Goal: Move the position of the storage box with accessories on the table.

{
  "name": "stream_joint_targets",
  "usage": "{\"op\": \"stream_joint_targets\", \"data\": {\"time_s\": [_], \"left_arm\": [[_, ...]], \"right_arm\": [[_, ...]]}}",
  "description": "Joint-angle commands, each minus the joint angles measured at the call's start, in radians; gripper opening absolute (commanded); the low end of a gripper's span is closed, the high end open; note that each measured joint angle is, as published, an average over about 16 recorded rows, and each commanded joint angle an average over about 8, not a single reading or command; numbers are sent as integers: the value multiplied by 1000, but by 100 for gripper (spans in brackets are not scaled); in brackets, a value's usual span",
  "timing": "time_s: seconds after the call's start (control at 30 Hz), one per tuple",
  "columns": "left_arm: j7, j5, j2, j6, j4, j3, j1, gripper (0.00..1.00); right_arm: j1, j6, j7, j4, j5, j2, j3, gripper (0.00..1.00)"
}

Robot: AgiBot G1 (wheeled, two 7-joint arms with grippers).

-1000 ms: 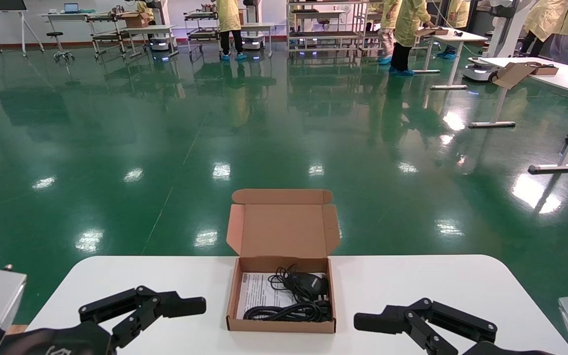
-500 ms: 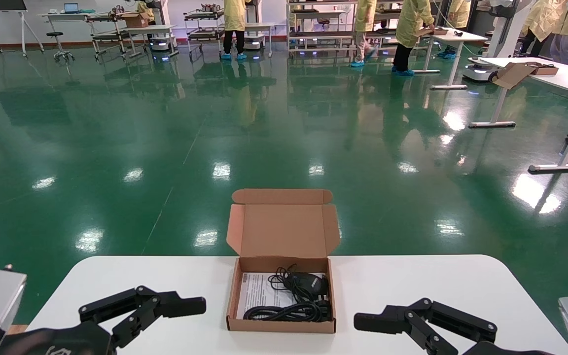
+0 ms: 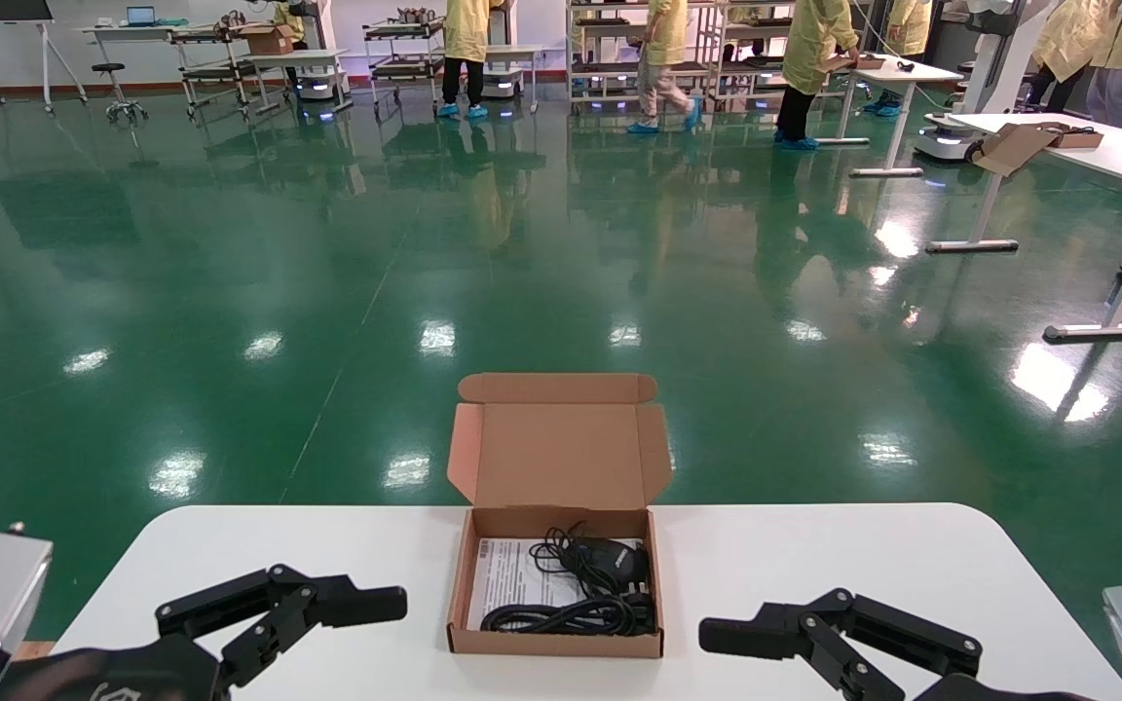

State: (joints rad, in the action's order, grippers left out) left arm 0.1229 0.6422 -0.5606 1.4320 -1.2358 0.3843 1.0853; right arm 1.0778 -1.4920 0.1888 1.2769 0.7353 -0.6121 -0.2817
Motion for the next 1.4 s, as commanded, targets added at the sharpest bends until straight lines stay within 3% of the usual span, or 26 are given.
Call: {"op": "stream_joint_targets", "data": {"time_s": [0.03, 0.27, 0.5, 0.67, 0.87, 1.13, 1.4], "left_arm": [[0, 0, 0, 0, 0, 0, 0, 100], [0, 0, 0, 0, 0, 0, 0, 100], [0, 0, 0, 0, 0, 0, 0, 100], [0, 0, 0, 0, 0, 0, 0, 100], [0, 0, 0, 0, 0, 0, 0, 100], [0, 0, 0, 0, 0, 0, 0, 100], [0, 0, 0, 0, 0, 0, 0, 100]], "right_arm": [[-1, 0, 0, 1, -3, 0, 1, 100], [63, 0, 6, -52, 85, -40, -45, 100], [365, 9, 71, -353, 375, -219, -204, 100], [565, 130, 92, -643, 576, -363, -289, 100], [708, 317, 117, -928, 745, -538, -370, 100], [735, 540, 185, -1180, 845, -712, -426, 100], [624, 602, 247, -1196, 847, -746, -438, 100]]}}
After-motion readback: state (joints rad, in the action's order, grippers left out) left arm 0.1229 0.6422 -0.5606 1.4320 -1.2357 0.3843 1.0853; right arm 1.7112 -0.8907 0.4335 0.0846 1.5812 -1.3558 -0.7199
